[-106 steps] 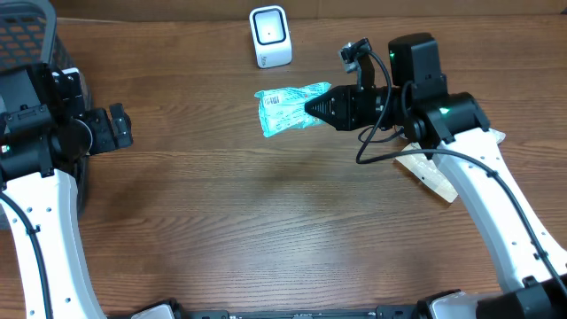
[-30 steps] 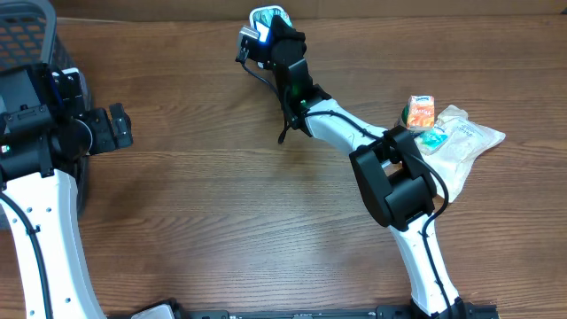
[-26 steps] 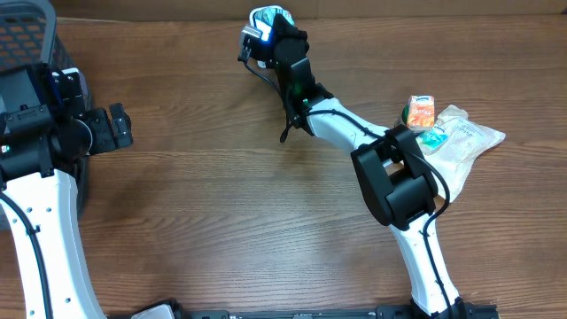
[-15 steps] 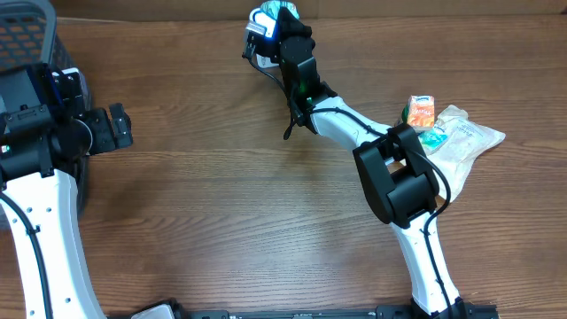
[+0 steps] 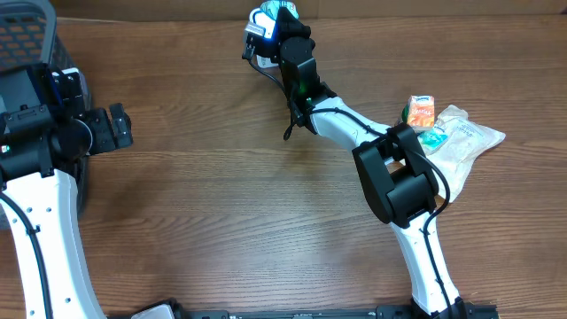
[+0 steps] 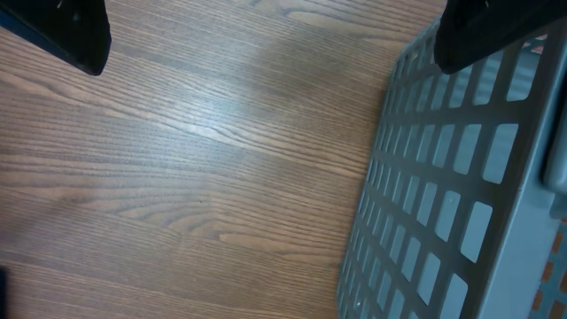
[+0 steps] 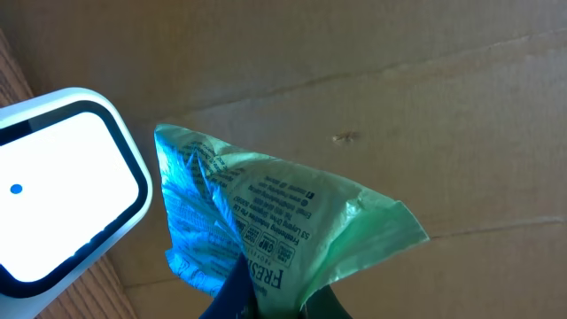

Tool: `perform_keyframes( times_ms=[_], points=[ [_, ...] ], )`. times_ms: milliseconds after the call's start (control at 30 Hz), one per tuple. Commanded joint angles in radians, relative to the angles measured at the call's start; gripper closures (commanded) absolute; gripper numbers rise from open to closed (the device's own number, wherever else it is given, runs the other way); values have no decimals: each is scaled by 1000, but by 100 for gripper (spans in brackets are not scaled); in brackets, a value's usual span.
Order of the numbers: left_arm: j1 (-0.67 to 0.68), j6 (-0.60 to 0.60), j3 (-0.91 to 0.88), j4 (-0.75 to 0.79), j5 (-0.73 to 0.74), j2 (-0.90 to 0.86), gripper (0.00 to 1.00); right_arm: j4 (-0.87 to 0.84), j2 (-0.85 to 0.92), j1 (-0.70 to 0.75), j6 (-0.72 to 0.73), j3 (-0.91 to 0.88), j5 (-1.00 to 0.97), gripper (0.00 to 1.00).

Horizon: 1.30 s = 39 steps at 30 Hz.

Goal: Scan the item barcode
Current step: 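Hold the wipes pack's label in front of the scanner, then carry the teal wipes pack right toward the jar and bag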

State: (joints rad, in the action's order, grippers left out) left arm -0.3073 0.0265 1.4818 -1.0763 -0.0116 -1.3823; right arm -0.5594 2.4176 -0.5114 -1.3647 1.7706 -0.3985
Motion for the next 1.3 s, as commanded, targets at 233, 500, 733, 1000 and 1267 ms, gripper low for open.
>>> perform_keyframes(
  times_ms=[233,500,733,1000,1267],
  points=[
    [6,11,6,3,8,-3,0,68,-79,-20,146,16,-42,96],
    [6,11,6,3,8,-3,0,296,-288,-59,344,16,-178,96],
    [6,11,6,3,8,-3,1,738,-539,-131,751,16,-192,96],
    [6,11,6,3,8,-3,0,1424,-745,-90,1318,16,193,96],
    [6,11,6,3,8,-3,0,1773,-751,167,1361,14,494,96]
  ],
)
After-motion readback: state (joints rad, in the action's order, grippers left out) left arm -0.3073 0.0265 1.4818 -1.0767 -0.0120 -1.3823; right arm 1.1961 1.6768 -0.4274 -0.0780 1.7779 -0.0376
